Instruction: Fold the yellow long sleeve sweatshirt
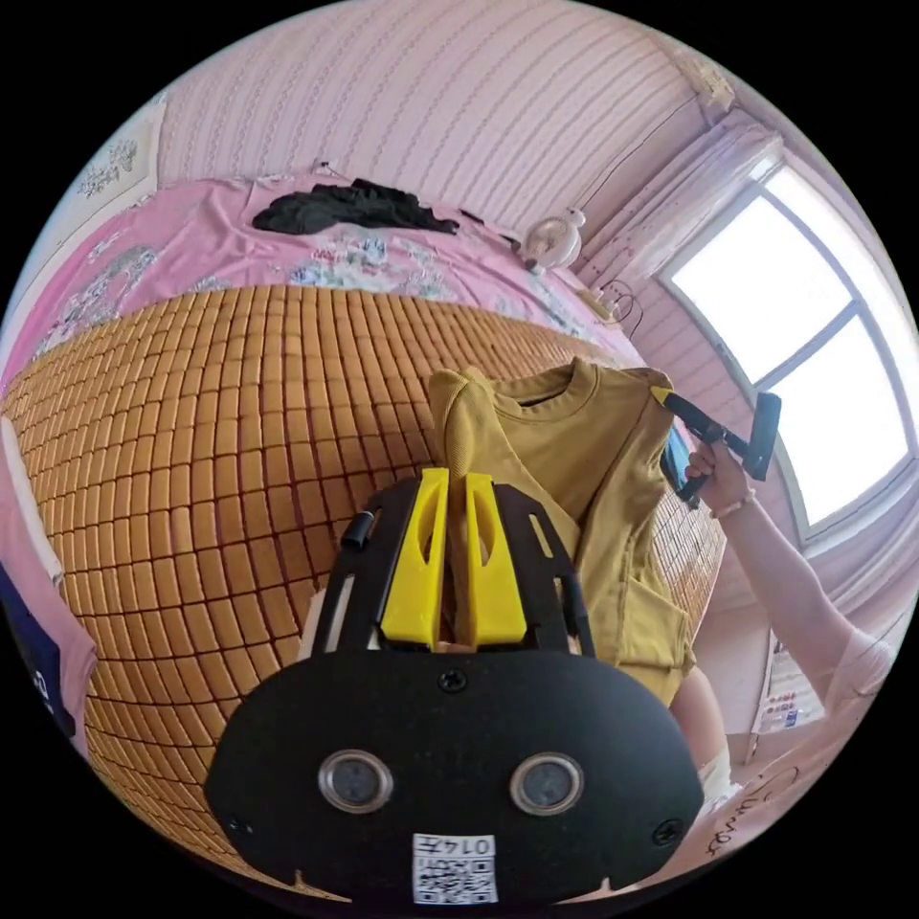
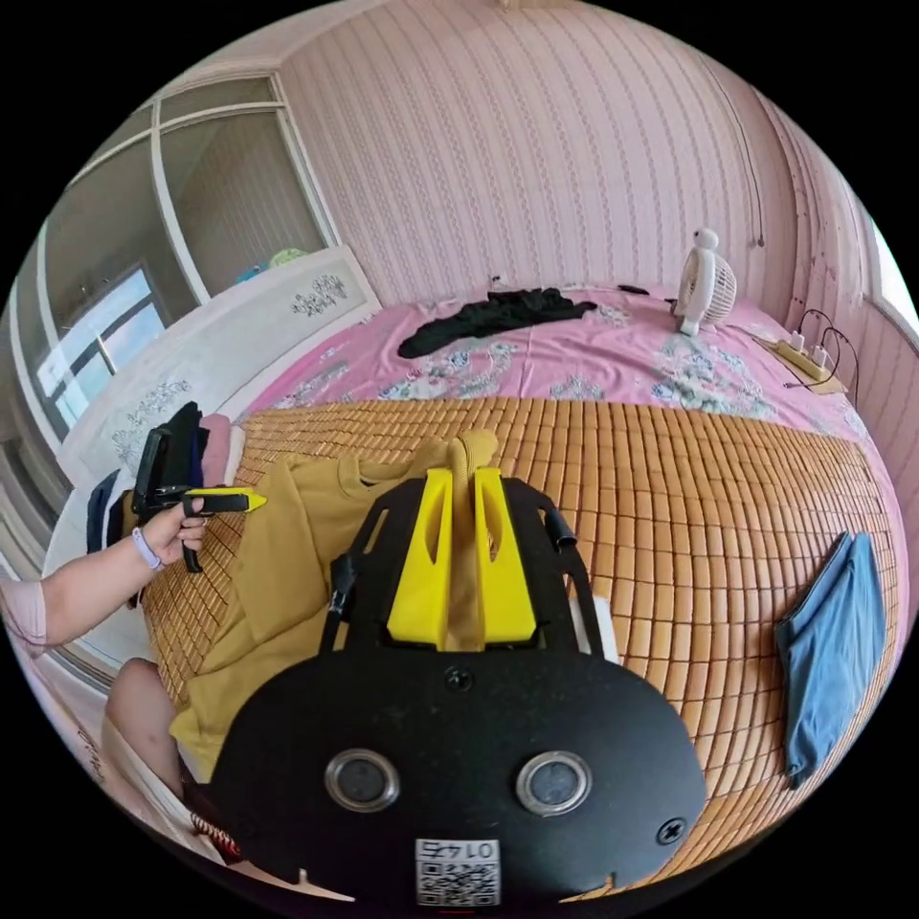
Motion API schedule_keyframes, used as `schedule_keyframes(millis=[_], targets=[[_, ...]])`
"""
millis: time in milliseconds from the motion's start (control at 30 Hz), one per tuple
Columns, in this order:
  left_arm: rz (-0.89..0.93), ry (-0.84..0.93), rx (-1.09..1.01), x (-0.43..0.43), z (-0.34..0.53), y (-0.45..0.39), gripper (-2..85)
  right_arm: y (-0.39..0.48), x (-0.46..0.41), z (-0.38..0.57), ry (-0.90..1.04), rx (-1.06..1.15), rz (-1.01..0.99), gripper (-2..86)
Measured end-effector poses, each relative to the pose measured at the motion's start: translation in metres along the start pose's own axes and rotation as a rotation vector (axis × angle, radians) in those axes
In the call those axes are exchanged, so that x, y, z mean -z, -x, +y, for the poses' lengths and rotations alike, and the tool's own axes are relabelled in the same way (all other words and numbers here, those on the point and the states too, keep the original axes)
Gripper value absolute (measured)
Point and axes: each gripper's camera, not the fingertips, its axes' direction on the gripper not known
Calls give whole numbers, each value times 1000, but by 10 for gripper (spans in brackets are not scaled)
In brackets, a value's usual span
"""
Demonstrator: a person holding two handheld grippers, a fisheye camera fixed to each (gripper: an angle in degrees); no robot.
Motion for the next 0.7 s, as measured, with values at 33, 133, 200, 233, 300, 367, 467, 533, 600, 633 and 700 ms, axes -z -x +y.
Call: schedule_keyframes(millis=[33, 133, 200, 233, 300, 367, 467, 533, 600, 633, 700], targets=[[12, -41, -13, 17, -4, -4, 33, 5, 18, 1, -26, 38, -18, 35], [1, -120, -155, 61, 3, -28, 36, 18, 69, 22, -60, 145, -88, 37], [13, -144, -240, 89, 22, -42, 38, 28, 104, 50, -63, 221, -157, 40], [30, -154, -288, 107, 44, -50, 41, 34, 125, 75, -50, 267, -187, 44], [78, -128, -308, 125, 88, -58, 46, 41, 148, 118, 19, 294, -200, 53], [181, -15, -240, 127, 159, -59, 48, 42, 155, 165, 134, 251, -133, 69], [155, 113, -136, 117, 240, -64, 49, 39, 150, 229, 314, 102, 11, 78], [138, 137, -64, 113, 274, -73, 49, 42, 151, 251, 327, 5, 73, 87], [145, 135, 0, 110, 297, -86, 50, 46, 152, 252, 277, -51, 88, 105], [142, 131, 3, 107, 305, -100, 51, 47, 151, 250, 248, -90, 104, 111], [102, 121, -34, 100, 308, -128, 55, 47, 144, 244, 225, -146, 106, 118]])
